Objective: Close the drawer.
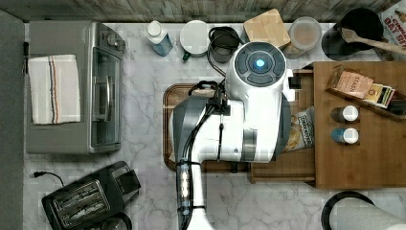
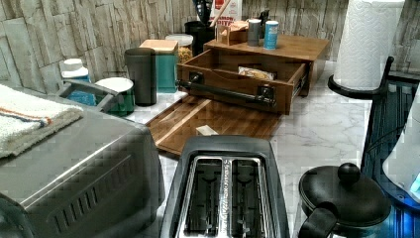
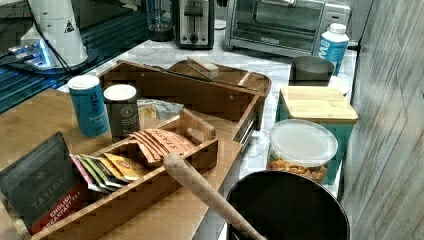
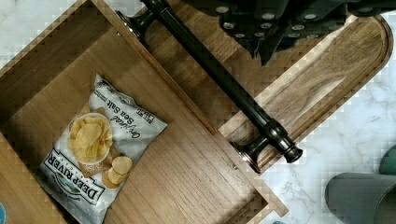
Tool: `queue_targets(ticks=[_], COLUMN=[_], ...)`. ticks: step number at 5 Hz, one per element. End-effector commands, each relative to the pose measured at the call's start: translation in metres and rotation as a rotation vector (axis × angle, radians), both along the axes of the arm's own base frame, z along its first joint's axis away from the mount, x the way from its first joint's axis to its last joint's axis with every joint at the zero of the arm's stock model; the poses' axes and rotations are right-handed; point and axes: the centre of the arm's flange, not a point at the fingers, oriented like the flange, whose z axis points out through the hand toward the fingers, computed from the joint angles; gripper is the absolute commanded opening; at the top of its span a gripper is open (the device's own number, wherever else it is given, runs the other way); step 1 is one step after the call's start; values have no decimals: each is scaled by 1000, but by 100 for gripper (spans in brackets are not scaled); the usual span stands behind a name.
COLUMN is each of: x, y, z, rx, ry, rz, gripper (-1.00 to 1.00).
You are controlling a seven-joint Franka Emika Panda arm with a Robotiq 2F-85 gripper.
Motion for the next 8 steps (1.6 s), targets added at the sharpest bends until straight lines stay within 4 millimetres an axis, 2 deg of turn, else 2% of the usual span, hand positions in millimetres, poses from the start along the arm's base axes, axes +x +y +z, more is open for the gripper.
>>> queue_targets(ticks=[1,2,3,4,5,6,7,8], x=[0,-14,-28,-28,-29,-27,-23,-19], y=[-1,21,50,85,95,94,90,71], z=[0,-15,-37,-56,-79,-108,-135,-159], rx=[-11,-16,25,-4,-24,-105,-138,-145], ry=[0,2,-80,-74,-61,-40,13,9], rz=[3,198,448,557,696,790,800,804], gripper=[-100,-100,-100,-100,-100,-100,-100,-100])
